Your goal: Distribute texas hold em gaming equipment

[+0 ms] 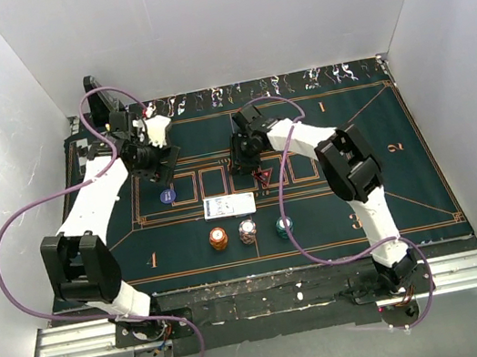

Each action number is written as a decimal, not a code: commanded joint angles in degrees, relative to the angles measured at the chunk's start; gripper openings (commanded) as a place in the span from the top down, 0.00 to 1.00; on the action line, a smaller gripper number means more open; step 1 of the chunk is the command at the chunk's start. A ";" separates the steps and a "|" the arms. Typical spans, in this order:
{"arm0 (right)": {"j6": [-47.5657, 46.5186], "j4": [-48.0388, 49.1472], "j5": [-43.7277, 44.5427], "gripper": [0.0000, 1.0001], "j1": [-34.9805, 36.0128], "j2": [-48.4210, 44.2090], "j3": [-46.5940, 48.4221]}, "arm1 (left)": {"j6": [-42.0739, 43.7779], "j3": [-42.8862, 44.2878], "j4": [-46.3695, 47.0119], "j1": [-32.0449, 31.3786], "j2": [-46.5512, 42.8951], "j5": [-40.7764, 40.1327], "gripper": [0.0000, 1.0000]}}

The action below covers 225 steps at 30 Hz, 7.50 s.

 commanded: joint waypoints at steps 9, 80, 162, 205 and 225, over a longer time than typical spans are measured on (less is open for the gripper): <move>0.19 -5.82 3.16 0.58 -2.96 6.71 10.46 | -3.59 2.49 -4.93 1.41 -3.25 3.00 0.02; 0.20 -11.99 10.20 0.55 -4.28 14.83 29.23 | -4.73 -0.94 -3.78 7.21 -6.85 3.52 0.02; -10.70 -16.19 22.50 0.21 21.54 -29.42 -7.74 | -10.17 -1.29 -12.30 7.56 -12.92 -0.34 0.02; -9.21 -20.24 17.41 0.30 32.28 -9.28 0.36 | -11.67 -3.58 -12.75 11.43 -18.63 -1.49 0.02; -8.42 -17.95 17.14 0.51 32.28 -10.33 -1.31 | -10.53 -4.63 -11.87 11.61 -19.77 -1.84 0.02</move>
